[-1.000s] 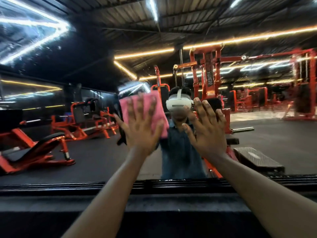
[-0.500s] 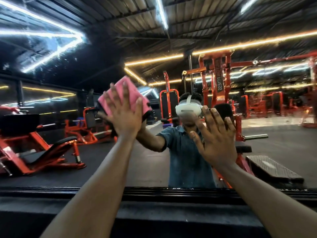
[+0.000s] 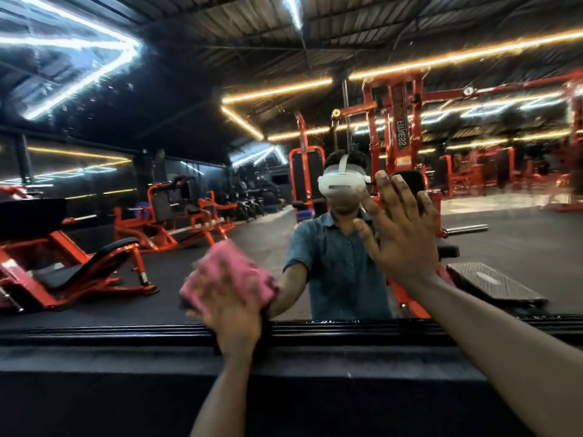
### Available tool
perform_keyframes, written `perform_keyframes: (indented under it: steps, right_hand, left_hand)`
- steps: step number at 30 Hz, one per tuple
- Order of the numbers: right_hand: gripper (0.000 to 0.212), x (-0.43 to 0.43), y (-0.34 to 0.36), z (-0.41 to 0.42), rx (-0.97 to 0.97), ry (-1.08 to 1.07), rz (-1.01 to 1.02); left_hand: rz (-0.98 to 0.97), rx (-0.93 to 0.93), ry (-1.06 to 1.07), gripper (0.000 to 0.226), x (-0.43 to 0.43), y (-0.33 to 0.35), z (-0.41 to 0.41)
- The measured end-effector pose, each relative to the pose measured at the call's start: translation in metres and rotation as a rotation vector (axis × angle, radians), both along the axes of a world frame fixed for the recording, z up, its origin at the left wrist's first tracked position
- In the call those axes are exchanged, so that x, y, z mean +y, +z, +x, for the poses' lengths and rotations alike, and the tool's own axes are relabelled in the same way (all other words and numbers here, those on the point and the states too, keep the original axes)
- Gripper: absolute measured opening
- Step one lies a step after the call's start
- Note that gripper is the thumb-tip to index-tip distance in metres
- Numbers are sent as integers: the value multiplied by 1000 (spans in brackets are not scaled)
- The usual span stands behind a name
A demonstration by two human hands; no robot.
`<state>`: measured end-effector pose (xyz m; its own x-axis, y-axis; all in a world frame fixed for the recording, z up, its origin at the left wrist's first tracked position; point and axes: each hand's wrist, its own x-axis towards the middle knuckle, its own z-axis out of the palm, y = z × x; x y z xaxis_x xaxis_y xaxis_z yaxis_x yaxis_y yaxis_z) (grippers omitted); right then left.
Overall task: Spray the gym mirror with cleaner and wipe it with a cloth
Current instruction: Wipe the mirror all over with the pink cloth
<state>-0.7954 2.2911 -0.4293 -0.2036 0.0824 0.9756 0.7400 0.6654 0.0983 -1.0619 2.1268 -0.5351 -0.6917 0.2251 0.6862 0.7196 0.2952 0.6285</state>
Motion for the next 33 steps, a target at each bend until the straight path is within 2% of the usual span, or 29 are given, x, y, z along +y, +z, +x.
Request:
perform_keyframes:
  steps: [1, 3, 6, 11, 14, 17, 19, 23, 25, 26, 28, 30, 33]
  right_hand:
    - [62, 0, 1, 0, 1, -4, 5]
    - [61, -2, 2, -1, 5, -16, 5]
    - [61, -4, 1, 0, 10, -14, -4]
    - [60, -4, 2, -1, 3, -28, -23]
    - [60, -4, 3, 0, -3, -24, -29]
    - [61, -2, 6, 1, 5, -22, -24]
    - [61, 0, 5, 0, 16, -14, -12]
    - [60, 1, 3, -2, 29, -10, 26]
    - [60, 2, 3, -3, 29, -14, 28]
    - [60, 3, 3, -4, 30, -16, 26]
    - [61, 4, 3, -4, 21, -13, 22]
    - [61, 3, 4, -2, 13, 1, 11]
    - [60, 4, 4, 1, -7, 16, -13]
  left_hand:
    - [97, -176, 4, 87, -4, 3, -8]
    - [225, -363, 50, 87, -5, 16, -7]
    - [181, -434, -25, 98, 15, 18, 46]
    - [-159, -224, -247, 96, 48, -9, 140]
    - [-365, -128, -313, 117, 38, -10, 128]
    - [-476, 114, -300, 123, 16, -6, 85]
    - [-398, 146, -274, 125, 3, 7, 51]
    - [30, -128, -112, 133, 7, 46, 27]
    - [64, -203, -62, 127, 24, 53, 52]
    - [6, -137, -70, 120, 33, 47, 68]
    - [-192, 208, -158, 109, 52, 19, 105]
    - [-405, 516, -290, 110, 60, -2, 132]
    - [-507, 653, -369, 96, 53, 1, 129]
